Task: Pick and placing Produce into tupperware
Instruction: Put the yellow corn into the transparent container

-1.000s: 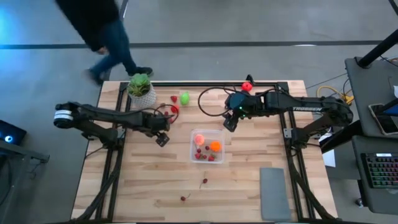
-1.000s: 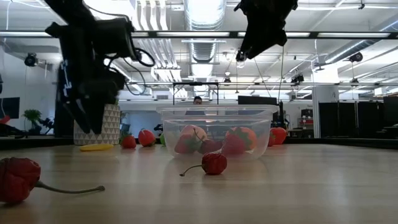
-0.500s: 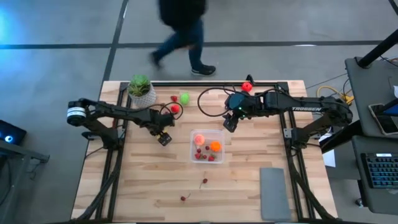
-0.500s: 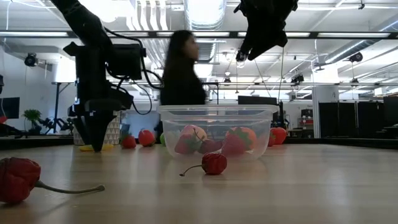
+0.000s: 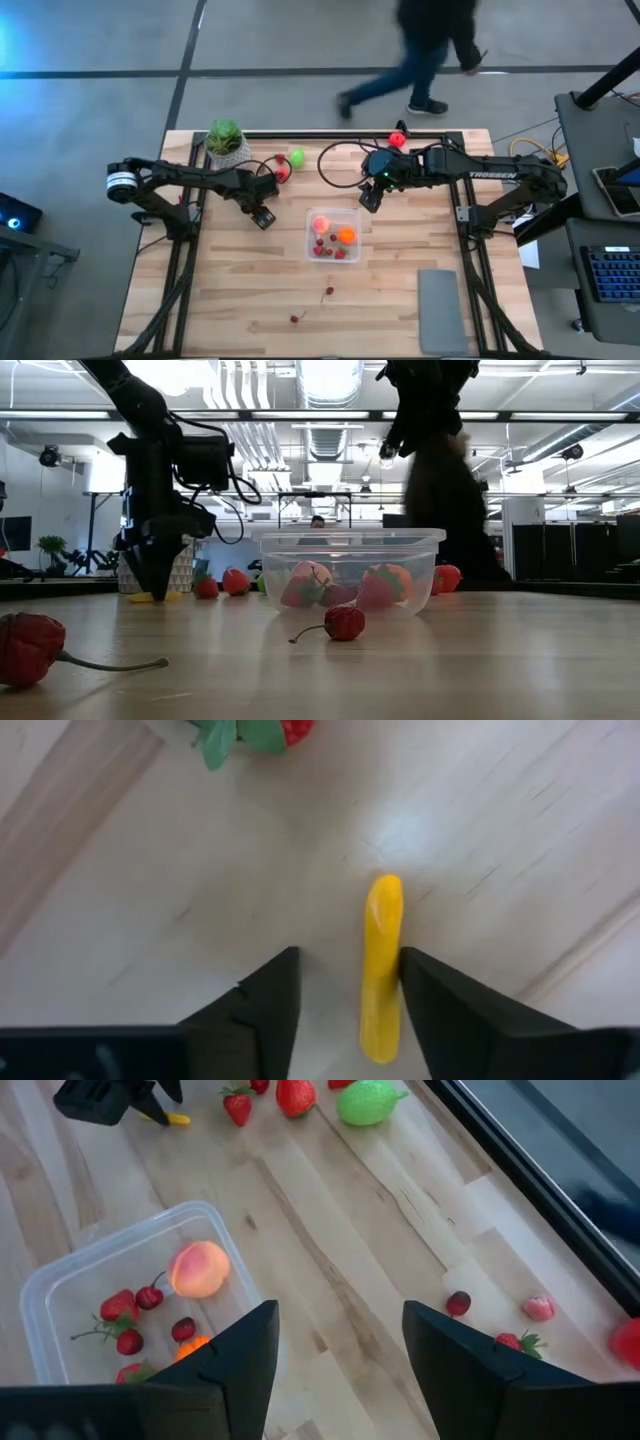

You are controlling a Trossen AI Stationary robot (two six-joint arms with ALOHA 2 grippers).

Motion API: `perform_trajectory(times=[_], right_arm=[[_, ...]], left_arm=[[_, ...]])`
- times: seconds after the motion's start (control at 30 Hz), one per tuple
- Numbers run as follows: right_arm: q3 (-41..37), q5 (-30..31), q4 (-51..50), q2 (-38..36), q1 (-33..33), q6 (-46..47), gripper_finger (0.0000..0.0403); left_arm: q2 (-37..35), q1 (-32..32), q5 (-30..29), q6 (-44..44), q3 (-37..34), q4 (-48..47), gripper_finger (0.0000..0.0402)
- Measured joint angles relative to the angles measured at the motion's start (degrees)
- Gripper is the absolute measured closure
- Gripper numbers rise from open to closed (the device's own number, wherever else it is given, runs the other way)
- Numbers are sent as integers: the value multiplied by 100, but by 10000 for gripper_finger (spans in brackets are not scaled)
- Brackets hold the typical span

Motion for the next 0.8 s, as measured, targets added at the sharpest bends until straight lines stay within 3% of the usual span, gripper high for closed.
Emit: perform_trajectory(times=[0.5,0.8], right_arm=[[-2,0,-92,0,0,0,197],[-4,0,-129,0,0,0,197]], left_arm=[[4,-11,183,-77,9,46,315],[-31,-33,610,-86,9,26,388]])
